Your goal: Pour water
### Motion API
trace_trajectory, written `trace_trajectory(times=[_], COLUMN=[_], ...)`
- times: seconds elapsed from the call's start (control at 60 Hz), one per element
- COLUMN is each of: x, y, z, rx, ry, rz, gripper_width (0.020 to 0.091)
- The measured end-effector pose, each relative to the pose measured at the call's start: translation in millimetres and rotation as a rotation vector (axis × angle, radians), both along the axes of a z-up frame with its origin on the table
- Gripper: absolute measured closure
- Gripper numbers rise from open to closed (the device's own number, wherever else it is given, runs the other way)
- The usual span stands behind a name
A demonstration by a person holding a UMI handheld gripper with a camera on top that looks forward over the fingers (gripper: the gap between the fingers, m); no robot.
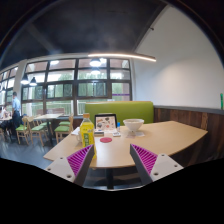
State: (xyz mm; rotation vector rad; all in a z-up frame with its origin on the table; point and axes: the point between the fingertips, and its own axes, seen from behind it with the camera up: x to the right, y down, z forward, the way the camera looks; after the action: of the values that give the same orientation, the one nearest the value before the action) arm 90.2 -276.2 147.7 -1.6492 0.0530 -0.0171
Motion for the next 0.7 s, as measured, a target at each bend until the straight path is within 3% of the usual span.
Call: trace_trajectory(times=[0.317,0.517,0.7], x=[-37,-87,-106], y=[44,117,197], z=[-31,-56,-61], rx=[-0.052,-0.106,-0.077], ry=[0.002,-0.007,-0.002], rz=[0.024,0.065,0.014], gripper_width=[0.0297,0.0299,0.0300])
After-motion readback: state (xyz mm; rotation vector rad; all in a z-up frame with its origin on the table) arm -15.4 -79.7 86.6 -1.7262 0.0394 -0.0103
